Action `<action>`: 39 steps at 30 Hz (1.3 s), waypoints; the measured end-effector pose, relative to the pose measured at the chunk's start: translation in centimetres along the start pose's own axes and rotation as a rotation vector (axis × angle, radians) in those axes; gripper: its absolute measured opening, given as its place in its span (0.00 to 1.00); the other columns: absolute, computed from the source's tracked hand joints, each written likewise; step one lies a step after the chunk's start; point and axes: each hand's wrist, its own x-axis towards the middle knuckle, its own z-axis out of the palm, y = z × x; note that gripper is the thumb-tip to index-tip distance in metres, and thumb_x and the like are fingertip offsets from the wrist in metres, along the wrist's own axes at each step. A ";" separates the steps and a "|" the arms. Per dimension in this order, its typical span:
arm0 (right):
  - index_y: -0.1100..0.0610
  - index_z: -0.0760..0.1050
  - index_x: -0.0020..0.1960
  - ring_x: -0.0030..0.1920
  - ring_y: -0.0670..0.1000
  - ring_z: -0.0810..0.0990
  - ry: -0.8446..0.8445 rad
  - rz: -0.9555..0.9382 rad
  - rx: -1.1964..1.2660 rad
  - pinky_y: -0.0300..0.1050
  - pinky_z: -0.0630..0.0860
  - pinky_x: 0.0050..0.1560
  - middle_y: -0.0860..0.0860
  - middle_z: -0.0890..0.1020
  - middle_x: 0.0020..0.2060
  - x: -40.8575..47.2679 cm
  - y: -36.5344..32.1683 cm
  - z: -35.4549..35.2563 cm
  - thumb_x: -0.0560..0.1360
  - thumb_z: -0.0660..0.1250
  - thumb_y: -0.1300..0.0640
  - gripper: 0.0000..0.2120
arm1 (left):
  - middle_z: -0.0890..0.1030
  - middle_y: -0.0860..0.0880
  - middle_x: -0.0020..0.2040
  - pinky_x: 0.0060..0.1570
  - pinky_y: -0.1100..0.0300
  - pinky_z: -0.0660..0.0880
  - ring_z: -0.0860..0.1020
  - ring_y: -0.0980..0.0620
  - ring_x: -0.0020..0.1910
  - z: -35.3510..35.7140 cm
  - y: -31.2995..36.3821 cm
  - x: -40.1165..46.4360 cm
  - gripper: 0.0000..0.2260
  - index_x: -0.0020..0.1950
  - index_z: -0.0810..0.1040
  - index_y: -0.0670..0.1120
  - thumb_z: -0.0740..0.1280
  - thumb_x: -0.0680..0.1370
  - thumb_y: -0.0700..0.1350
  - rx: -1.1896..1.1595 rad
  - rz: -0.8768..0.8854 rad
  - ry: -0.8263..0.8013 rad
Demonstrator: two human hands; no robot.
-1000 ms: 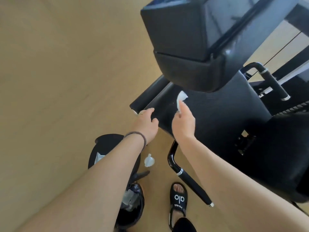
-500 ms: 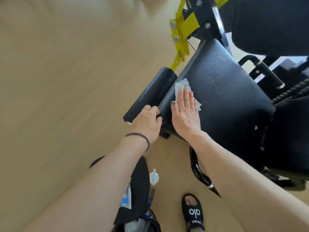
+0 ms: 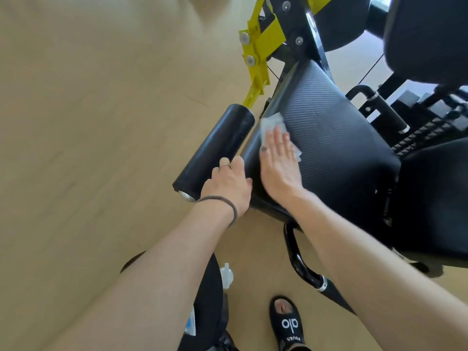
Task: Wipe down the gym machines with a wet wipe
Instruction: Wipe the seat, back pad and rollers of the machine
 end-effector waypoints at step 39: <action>0.52 0.39 0.83 0.80 0.47 0.34 0.124 0.235 0.128 0.47 0.34 0.80 0.47 0.38 0.82 -4.3 -1.9 2.3 0.87 0.39 0.51 0.26 | 0.66 0.43 0.67 0.57 0.43 0.74 0.73 0.42 0.57 -1.0 -0.3 2.4 0.13 0.65 0.62 0.44 0.56 0.84 0.50 -0.021 0.027 -0.263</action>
